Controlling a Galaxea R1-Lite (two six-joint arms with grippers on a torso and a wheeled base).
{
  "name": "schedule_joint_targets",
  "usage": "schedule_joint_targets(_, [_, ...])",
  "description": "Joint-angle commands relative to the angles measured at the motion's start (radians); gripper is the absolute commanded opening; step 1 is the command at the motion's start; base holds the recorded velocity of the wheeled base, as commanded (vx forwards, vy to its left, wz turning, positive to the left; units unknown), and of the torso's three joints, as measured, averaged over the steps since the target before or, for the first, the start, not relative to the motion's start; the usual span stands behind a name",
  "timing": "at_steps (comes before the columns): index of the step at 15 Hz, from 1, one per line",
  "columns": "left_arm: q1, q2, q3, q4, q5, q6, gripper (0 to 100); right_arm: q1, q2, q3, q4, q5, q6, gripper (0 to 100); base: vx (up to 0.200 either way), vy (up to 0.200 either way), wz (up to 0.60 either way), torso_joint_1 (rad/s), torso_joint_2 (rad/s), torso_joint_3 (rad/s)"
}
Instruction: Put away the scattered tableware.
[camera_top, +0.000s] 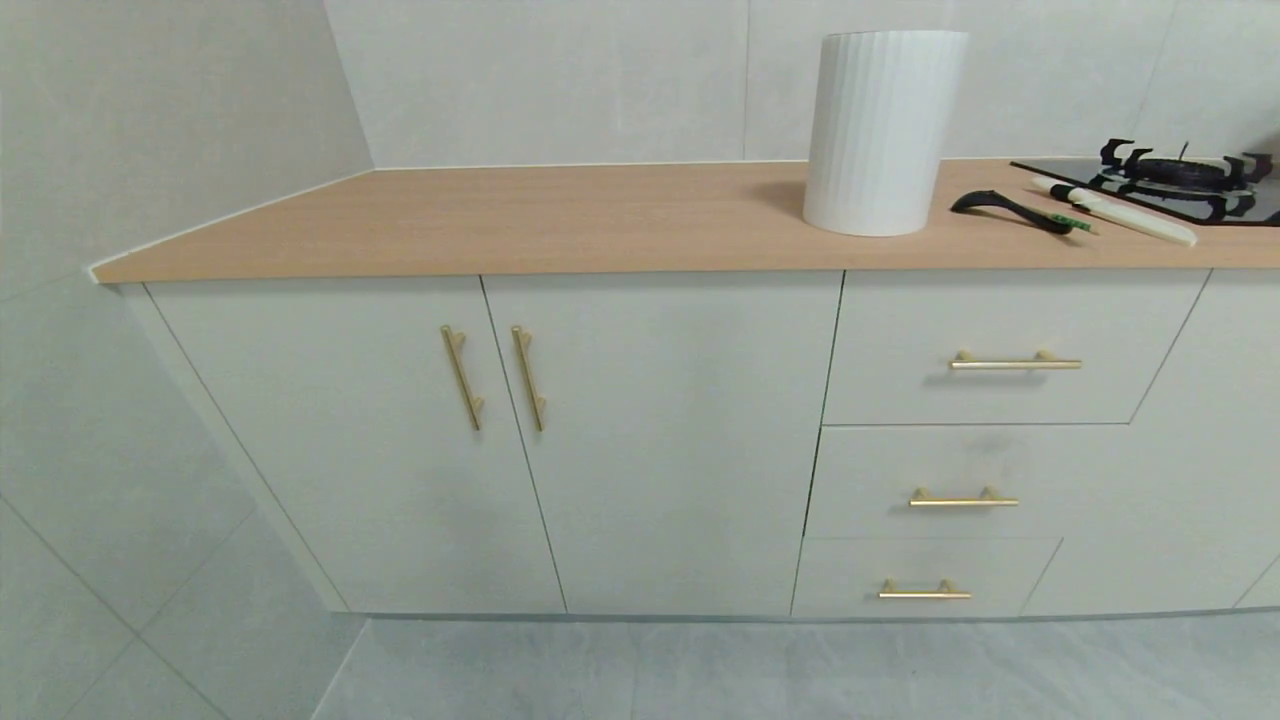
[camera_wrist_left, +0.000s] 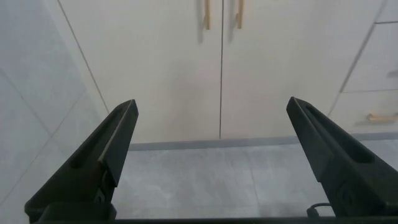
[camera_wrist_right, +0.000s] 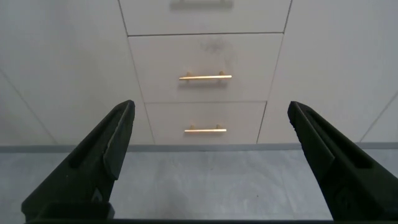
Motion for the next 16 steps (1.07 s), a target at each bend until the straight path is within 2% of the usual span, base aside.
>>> schedule_joint_targets(1, [0.0,0.001,0.0,0.0,0.0,0.0,100,0.001,0.0,0.0,0.0,0.0,0.0,100,0.2,0.0,0.0,0.002,0.0,0.002])
schedule_joint_targets(5, [0.0,0.001,0.0,0.0,0.0,-0.002,100,0.001,0.002,0.0,0.0,0.0,0.0,100,0.2,0.0,0.0,0.001,0.0,0.005])
schedule_joint_targets(11, [0.0,0.001,0.0,0.0,0.0,0.0,100,0.001,0.002,0.0,0.0,0.0,0.0,100,0.0,0.0,0.0,0.0,0.0,0.0])
schedule_joint_targets(16, [0.0,0.001,0.0,0.0,0.0,0.0,100,0.001,0.002,0.0,0.0,0.0,0.0,100,0.0,-0.2,0.0,0.005,0.0,0.002])
